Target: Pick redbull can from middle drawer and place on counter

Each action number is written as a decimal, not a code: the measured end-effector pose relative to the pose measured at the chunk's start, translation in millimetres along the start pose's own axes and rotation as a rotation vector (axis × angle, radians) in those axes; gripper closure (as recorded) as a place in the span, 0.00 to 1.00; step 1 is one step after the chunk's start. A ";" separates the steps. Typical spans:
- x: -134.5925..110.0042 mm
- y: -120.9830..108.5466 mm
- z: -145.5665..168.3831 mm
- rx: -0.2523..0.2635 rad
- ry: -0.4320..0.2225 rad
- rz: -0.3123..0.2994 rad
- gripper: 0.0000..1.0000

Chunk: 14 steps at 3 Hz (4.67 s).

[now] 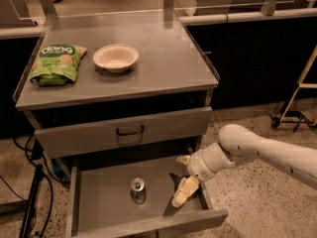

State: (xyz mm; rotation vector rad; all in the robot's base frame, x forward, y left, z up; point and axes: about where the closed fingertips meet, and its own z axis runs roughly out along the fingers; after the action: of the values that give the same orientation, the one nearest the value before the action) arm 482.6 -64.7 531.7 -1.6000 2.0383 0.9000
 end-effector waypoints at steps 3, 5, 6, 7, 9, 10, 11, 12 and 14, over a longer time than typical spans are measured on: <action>15.0 -3.3 44.7 -0.043 -0.034 0.059 0.00; 6.5 -27.6 94.9 -0.022 -0.165 0.100 0.00; -3.1 -39.9 107.7 -0.023 -0.203 0.093 0.00; -9.5 -48.5 118.9 -0.031 -0.228 0.091 0.00; 9.0 -43.3 135.4 -0.024 -0.276 0.166 0.00; 4.2 -44.7 138.9 -0.031 -0.289 0.157 0.00; -11.4 -49.7 148.6 -0.050 -0.330 0.130 0.00; -42.1 -67.5 163.5 -0.086 -0.379 0.083 0.00; -38.4 -62.5 170.3 -0.098 -0.392 0.083 0.00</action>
Offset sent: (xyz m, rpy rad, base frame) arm -0.0008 0.0079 -0.0210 0.0066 0.0358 0.0002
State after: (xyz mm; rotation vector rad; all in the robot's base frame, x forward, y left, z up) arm 539.4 72.1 420.0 -1.2692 1.8165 1.2497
